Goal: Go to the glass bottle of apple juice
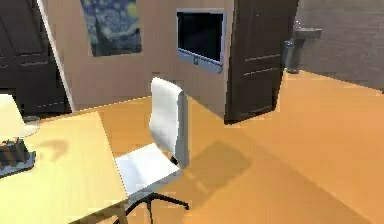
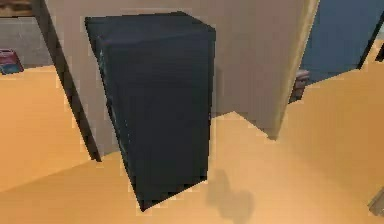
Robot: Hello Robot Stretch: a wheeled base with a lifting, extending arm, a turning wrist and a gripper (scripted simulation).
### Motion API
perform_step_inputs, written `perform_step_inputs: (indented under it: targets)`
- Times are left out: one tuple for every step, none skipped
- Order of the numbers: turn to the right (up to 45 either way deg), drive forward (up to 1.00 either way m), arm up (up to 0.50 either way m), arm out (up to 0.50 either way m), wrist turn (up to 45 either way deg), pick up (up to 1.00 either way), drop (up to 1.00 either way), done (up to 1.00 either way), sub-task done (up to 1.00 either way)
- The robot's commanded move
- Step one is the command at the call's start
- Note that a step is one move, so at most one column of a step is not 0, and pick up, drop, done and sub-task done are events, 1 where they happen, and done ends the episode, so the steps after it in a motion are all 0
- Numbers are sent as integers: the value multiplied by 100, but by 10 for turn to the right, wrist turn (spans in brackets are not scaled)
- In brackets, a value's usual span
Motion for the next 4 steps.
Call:
perform_step_inputs:
  targets:
    - [450,0,0,0,0,0,0,0,0]
    - [450,0,0,0,0,0,0,0,0]
    - [420,0,0,0,0,0,0,0,0]
    - [0,100,0,0,0,0,0,0,0]
